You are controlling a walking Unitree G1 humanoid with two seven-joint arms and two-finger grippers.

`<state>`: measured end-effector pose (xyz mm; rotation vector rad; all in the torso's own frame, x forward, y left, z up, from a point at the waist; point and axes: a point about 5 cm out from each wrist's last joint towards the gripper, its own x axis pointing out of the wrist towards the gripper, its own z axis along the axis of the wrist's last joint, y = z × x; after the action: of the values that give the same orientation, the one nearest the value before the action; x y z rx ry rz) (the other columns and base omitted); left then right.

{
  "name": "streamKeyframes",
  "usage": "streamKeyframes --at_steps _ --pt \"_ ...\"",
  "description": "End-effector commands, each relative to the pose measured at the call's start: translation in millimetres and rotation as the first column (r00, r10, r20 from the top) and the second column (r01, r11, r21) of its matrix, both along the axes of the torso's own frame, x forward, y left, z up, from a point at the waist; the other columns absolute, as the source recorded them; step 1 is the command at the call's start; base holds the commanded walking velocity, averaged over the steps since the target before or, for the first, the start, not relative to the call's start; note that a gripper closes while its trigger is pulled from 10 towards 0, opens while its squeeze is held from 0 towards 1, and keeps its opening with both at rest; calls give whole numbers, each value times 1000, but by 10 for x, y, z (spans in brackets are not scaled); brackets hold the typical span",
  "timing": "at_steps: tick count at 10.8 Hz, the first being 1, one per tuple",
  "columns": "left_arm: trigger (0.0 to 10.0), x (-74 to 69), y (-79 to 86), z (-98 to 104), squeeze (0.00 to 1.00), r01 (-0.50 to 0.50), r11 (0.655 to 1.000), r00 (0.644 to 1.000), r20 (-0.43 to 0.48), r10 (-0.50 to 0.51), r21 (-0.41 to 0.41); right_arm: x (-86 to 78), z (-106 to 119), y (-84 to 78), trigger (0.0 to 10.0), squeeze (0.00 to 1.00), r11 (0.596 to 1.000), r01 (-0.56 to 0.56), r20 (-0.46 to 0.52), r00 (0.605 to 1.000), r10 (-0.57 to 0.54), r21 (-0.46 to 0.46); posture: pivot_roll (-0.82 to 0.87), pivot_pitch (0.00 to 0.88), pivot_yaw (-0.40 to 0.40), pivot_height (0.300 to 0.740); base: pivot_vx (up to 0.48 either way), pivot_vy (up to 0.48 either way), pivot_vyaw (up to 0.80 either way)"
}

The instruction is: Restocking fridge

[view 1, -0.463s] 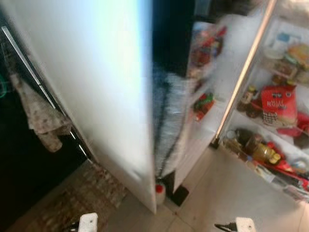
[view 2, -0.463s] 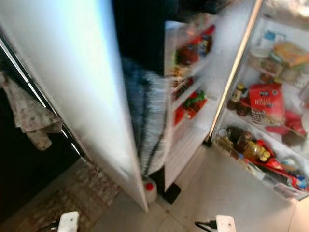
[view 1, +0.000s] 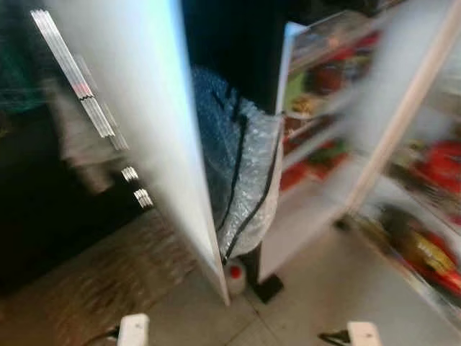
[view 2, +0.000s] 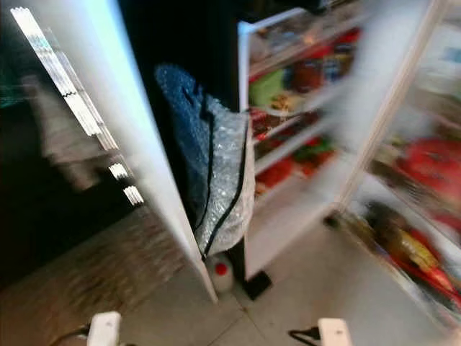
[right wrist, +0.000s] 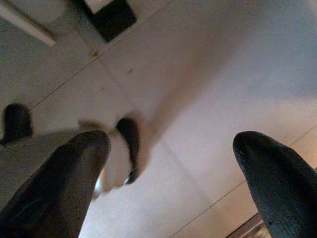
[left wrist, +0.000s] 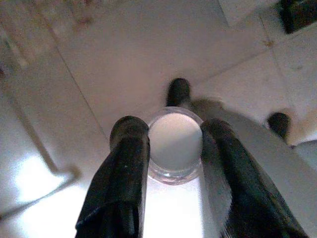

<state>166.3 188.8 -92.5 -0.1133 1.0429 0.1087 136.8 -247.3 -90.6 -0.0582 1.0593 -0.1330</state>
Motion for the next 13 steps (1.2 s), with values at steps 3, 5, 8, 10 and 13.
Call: streamKeyframes --at_steps 3,5,8,10,13 --pt "10000 -33 30 -11 0 -4 1000 1000 -13 4 -3 16 -5 46 10000 0 1000 -13 8 1000 13 9 -140 105 64 740 0 -399 317" --pt "10000 -31 34 -9 0 -5 1000 1000 -12 5 -2 15 -6 50 10000 0 1000 -12 9 1000 12 12 -140 107 66 740 0 -396 0" --pt "10000 -31 38 -9 0 -3 1000 1000 -12 2 -6 10 -10 60 10000 0 999 -40 5 999 40 5 -144 106 71 740 0 -394 223" --pt "10000 -30 37 -8 0 -1 1000 1000 -10 1 -4 20 -4 55 10000 0 997 -72 4 997 72 -18 -146 107 71 740 0 -390 0" --pt "10000 -24 41 -5 0 -1 1000 1000 -10 1 1 37 1 63 10000 0 992 -120 -6 993 120 -25 -147 108 73 740 0 -380 0"
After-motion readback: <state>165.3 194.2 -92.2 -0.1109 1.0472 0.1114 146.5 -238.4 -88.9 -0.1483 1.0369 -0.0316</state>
